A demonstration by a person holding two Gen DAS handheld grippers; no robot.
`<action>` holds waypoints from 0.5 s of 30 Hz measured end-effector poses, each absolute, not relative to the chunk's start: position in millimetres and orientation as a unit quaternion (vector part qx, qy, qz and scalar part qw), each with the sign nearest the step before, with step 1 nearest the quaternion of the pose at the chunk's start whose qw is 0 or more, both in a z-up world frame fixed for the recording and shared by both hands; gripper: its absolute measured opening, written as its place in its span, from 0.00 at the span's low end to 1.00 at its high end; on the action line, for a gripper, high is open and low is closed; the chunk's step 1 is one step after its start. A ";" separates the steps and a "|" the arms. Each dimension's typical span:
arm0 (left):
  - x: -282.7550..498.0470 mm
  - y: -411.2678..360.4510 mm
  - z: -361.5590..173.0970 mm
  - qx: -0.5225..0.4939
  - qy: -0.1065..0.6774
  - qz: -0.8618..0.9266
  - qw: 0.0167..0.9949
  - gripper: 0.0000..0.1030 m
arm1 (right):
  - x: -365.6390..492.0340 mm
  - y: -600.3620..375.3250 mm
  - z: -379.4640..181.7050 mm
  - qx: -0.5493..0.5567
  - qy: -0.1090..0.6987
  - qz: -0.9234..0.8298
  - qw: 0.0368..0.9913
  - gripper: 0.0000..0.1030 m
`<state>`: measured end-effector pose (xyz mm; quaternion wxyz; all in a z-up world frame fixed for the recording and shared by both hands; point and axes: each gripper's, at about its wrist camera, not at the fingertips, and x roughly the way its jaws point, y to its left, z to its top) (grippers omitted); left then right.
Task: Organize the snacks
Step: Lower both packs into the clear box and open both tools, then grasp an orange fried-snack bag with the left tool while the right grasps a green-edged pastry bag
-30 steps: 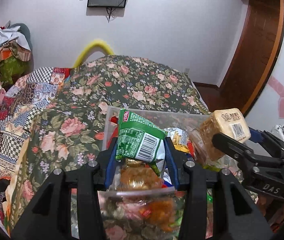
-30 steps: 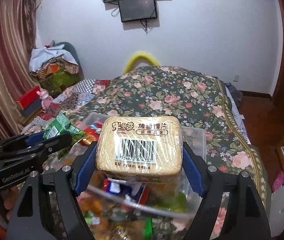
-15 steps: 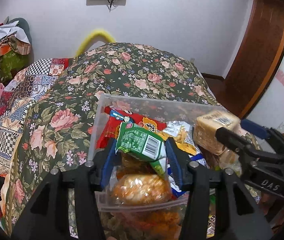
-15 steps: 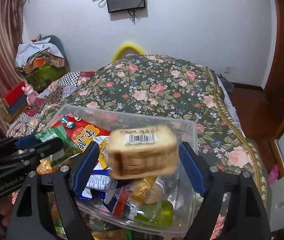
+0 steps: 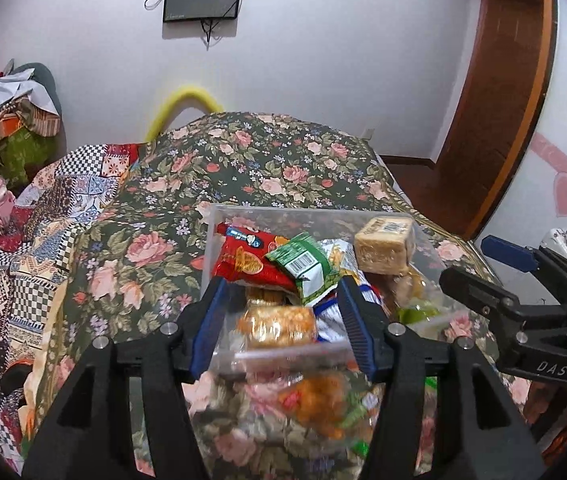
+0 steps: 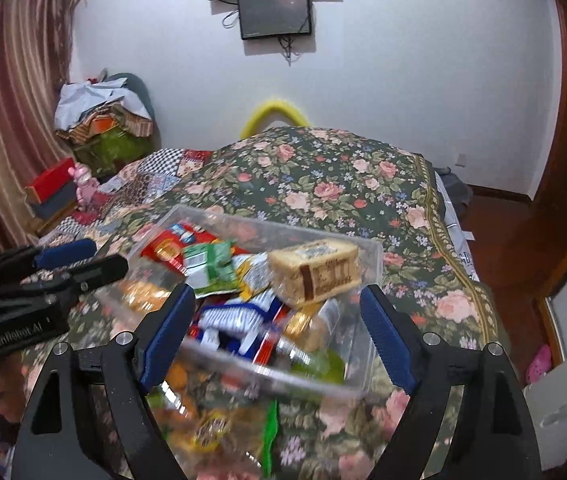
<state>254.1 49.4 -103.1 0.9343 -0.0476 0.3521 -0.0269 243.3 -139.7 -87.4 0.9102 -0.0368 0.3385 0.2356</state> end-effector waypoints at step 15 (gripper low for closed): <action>191.6 57.3 -138.7 -0.024 0.403 -0.038 0.914 0.63 | 205.9 -138.3 -157.2 -0.052 0.430 0.259 0.863 0.84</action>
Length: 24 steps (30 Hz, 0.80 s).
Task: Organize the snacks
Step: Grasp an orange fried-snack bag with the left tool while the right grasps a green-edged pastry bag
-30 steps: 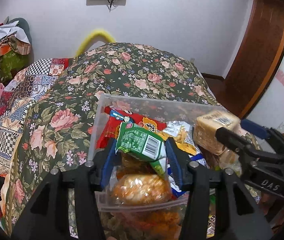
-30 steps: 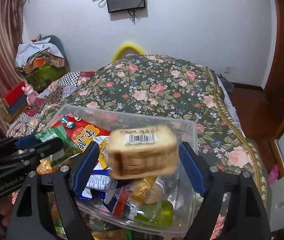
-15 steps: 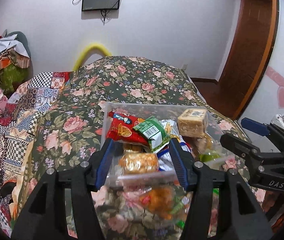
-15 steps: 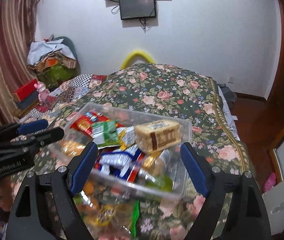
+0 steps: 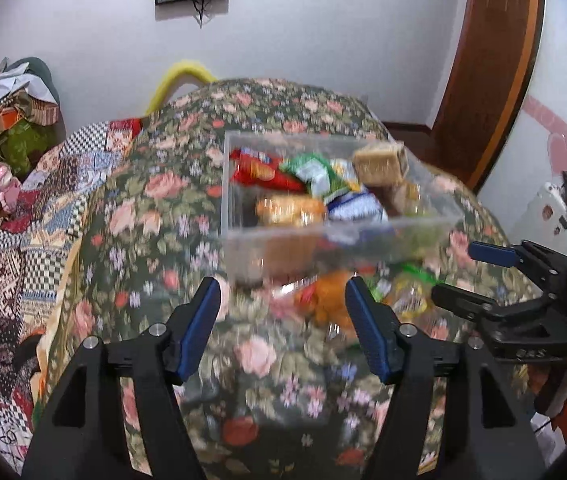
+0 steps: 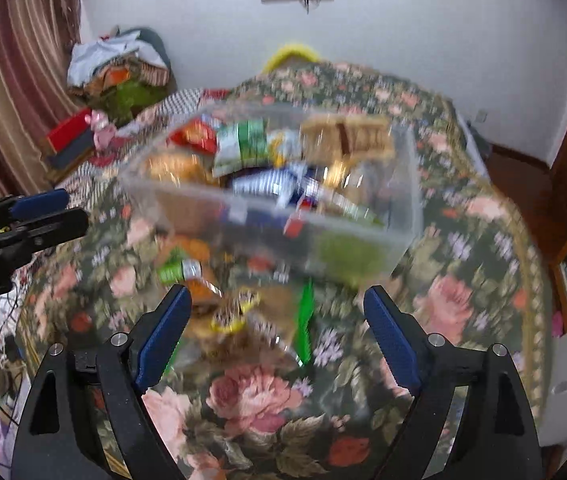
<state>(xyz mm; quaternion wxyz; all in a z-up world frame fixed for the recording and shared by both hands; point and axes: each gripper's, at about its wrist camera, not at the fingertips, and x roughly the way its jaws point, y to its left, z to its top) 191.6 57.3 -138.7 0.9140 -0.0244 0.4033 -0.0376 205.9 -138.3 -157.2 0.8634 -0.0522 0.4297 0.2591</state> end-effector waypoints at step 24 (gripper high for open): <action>246.5 6.1 -201.3 -0.073 0.468 -0.052 0.879 0.76 | 195.3 -161.5 -188.6 -0.018 0.450 0.293 0.843 0.43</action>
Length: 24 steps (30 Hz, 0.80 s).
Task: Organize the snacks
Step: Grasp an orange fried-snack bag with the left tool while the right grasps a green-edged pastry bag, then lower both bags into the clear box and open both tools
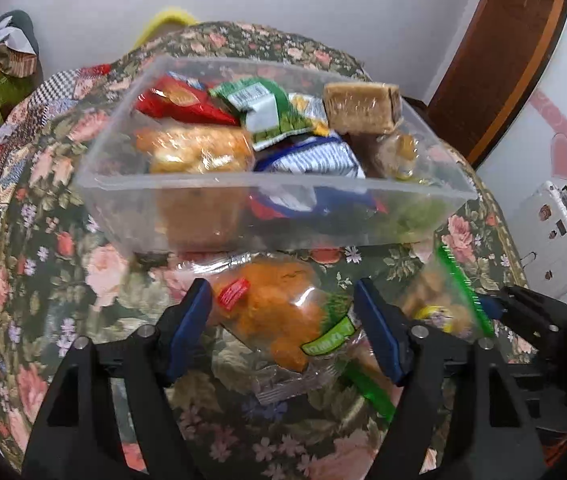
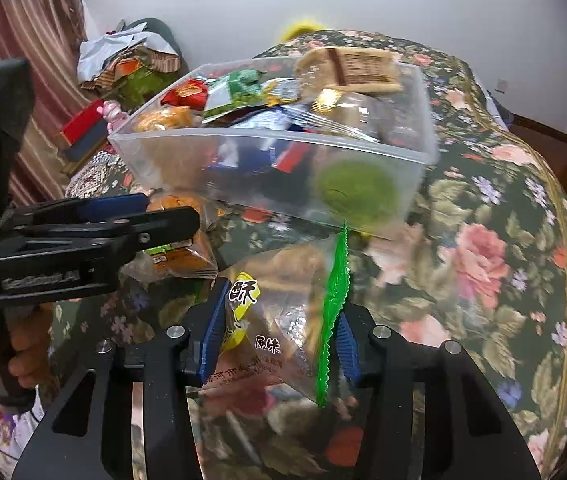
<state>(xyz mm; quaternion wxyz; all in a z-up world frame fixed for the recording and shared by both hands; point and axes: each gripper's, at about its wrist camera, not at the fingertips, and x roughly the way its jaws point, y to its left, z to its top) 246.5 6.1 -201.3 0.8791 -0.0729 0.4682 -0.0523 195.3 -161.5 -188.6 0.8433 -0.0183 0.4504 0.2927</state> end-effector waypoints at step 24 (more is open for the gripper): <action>208.9 4.0 -179.2 -0.050 0.425 -0.055 0.902 0.54 | 191.5 -199.2 -145.1 0.027 0.394 0.269 0.878 0.42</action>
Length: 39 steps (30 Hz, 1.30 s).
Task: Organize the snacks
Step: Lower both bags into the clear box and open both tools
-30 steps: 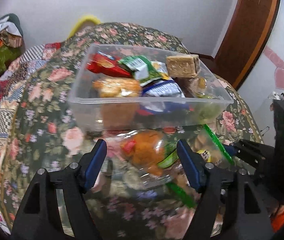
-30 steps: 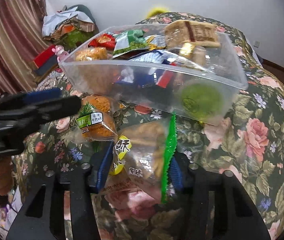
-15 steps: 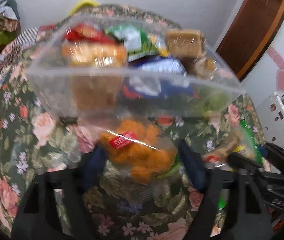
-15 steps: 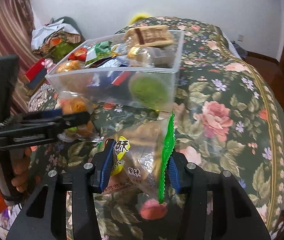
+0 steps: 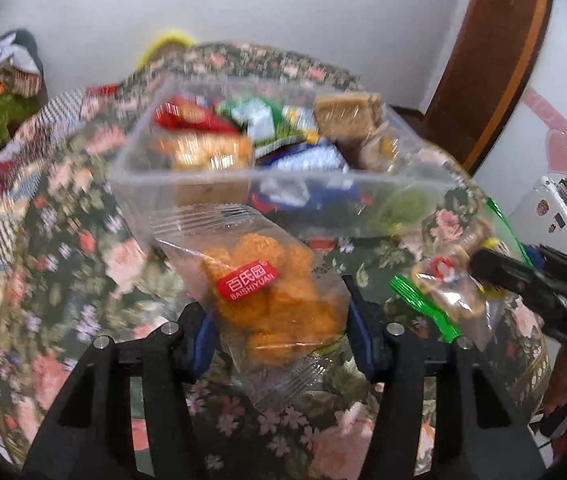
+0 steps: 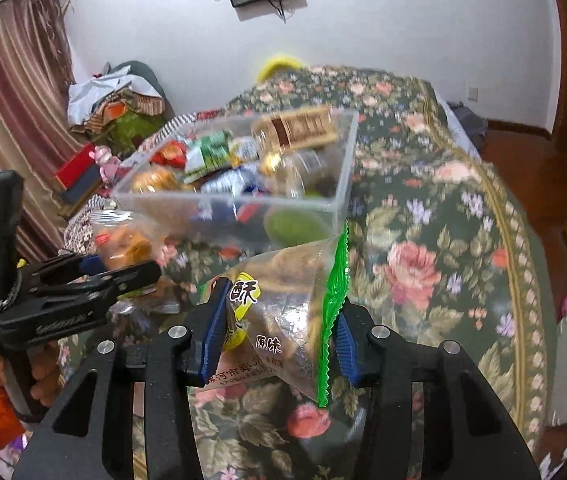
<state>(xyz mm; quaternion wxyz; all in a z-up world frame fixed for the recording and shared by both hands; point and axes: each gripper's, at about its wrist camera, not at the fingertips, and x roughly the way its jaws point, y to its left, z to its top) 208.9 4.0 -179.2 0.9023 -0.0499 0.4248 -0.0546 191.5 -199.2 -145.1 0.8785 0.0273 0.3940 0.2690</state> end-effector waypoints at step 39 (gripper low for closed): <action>321.6 32.3 -156.8 -0.042 0.395 -0.039 0.917 0.62 | 281.2 -132.5 -128.3 0.007 0.343 0.253 0.904 0.44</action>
